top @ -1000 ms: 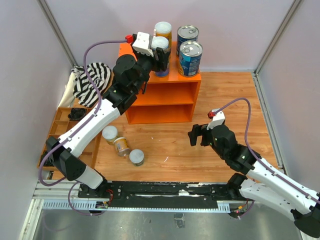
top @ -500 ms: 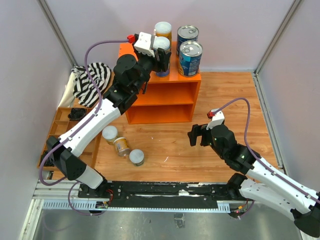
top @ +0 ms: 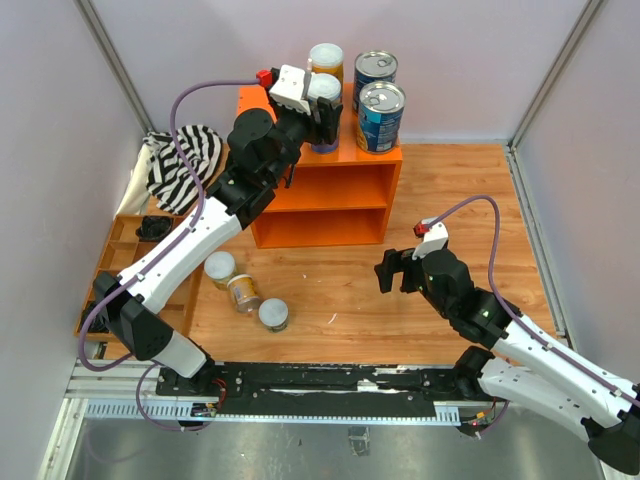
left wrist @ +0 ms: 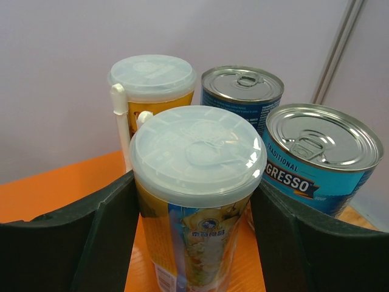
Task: Place and organize the canned foods onto the counter
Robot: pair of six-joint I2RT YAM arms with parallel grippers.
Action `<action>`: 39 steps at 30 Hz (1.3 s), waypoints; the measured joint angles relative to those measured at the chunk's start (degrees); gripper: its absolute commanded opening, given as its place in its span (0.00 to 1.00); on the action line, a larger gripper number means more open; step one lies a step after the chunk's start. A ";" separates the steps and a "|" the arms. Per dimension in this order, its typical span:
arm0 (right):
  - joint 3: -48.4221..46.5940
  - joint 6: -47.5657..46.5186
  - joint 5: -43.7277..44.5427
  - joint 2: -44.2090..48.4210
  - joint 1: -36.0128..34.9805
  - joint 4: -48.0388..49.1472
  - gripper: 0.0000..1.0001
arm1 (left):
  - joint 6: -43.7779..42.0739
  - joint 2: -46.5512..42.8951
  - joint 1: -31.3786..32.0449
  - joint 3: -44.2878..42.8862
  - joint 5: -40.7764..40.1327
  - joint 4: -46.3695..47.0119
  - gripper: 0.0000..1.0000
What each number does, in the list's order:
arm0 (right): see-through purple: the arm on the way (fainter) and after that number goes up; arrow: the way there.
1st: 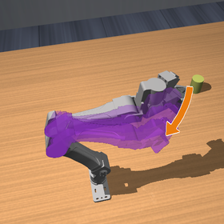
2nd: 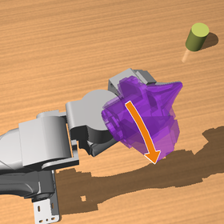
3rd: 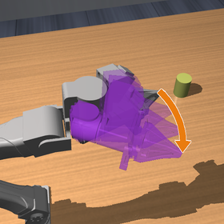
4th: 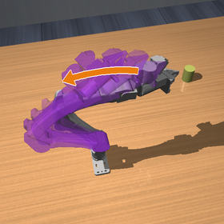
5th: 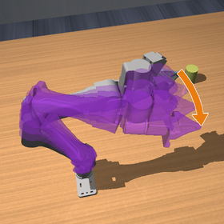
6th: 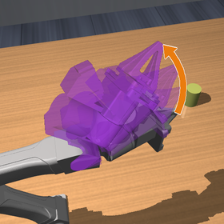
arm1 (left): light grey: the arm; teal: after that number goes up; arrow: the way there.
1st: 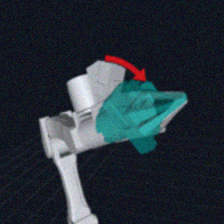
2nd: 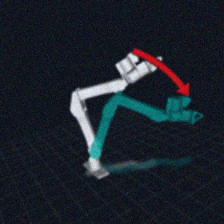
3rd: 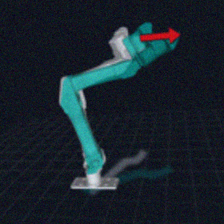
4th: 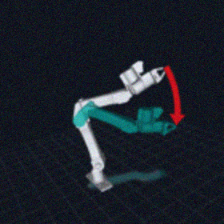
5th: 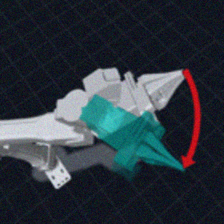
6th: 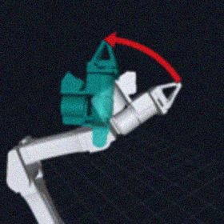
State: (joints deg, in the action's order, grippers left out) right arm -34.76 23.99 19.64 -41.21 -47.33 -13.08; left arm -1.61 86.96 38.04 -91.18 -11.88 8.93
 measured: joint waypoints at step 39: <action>0.00 0.04 -0.13 1.14 0.00 -0.11 0.97 | 1.36 -12.81 1.36 3.43 -6.54 0.50 0.98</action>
State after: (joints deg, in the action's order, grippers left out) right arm -34.76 24.03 19.51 -40.07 -47.33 -13.19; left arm -0.25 74.15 39.40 -87.74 -18.41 9.43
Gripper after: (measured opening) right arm 0.972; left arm 0.992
